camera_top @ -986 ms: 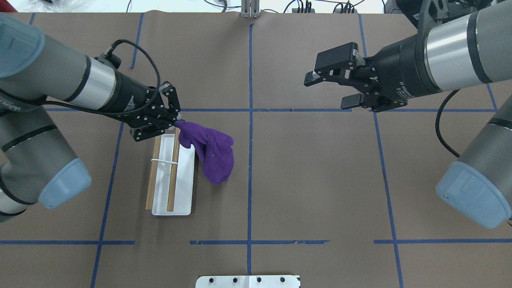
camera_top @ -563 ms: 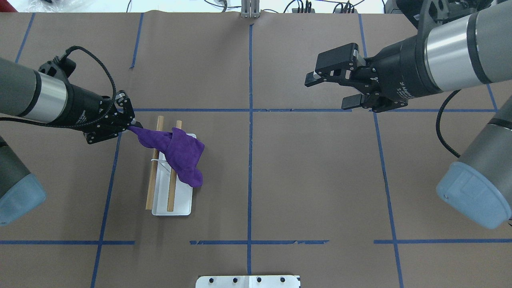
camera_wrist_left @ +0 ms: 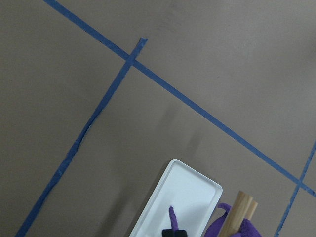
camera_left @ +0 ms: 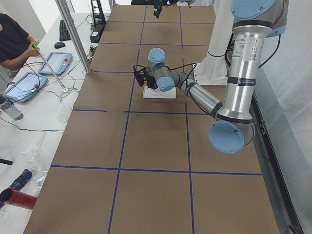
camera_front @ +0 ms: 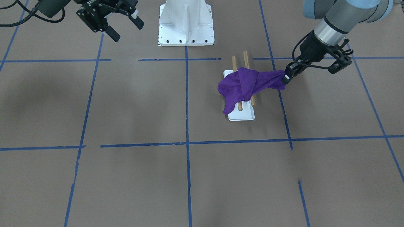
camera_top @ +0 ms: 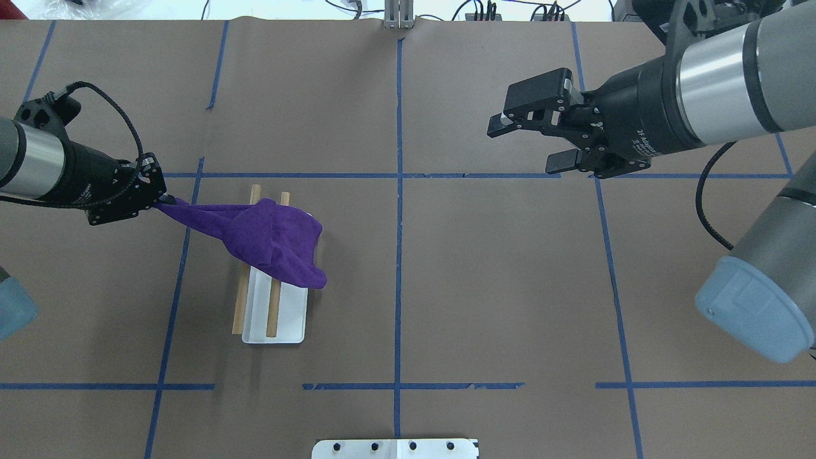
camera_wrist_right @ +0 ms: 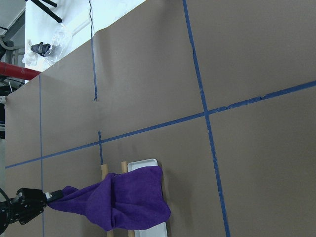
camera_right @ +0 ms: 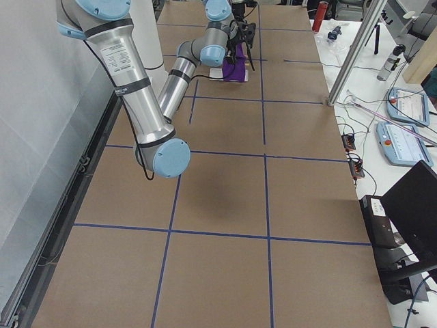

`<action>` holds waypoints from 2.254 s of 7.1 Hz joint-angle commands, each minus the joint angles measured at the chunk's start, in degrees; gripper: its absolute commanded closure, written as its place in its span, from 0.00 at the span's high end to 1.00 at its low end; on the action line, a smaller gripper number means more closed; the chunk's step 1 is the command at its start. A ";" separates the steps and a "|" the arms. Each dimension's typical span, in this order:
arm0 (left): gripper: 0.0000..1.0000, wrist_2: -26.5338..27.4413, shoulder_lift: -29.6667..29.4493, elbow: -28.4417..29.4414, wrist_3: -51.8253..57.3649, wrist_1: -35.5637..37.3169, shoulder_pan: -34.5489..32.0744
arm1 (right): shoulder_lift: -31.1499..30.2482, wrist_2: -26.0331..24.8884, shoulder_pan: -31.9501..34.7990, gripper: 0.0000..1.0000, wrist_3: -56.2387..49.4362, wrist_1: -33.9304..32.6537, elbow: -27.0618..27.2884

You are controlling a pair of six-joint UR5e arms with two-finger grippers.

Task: Hang towel on rack

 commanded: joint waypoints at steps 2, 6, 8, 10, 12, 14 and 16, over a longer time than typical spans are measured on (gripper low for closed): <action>0.00 1.30 0.49 3.05 2.63 -0.21 -0.01 | -0.41 -0.05 0.17 1.00 -0.38 -0.02 -0.13; 1.00 6.05 0.06 5.08 2.54 -0.21 0.95 | -0.94 -0.49 0.44 1.00 -0.91 -0.02 0.13; 1.00 6.06 -0.03 5.17 2.63 -0.21 1.04 | -2.08 -0.40 1.22 1.00 -0.91 -0.02 0.39; 1.00 5.88 0.49 4.81 12.30 -0.30 0.69 | -8.21 -0.05 2.80 1.00 -3.00 -0.02 -0.04; 1.00 5.27 0.93 6.29 35.03 -0.13 -2.88 | -18.03 -0.14 3.77 1.00 -12.12 -0.11 0.04; 1.00 2.13 2.25 8.49 54.33 -0.39 -9.91 | -27.27 0.48 9.02 1.00 -31.81 -0.37 -2.66; 1.00 -9.72 8.03 12.26 79.66 0.05 -21.82 | -28.01 2.40 20.33 1.00 -58.00 -0.81 -15.54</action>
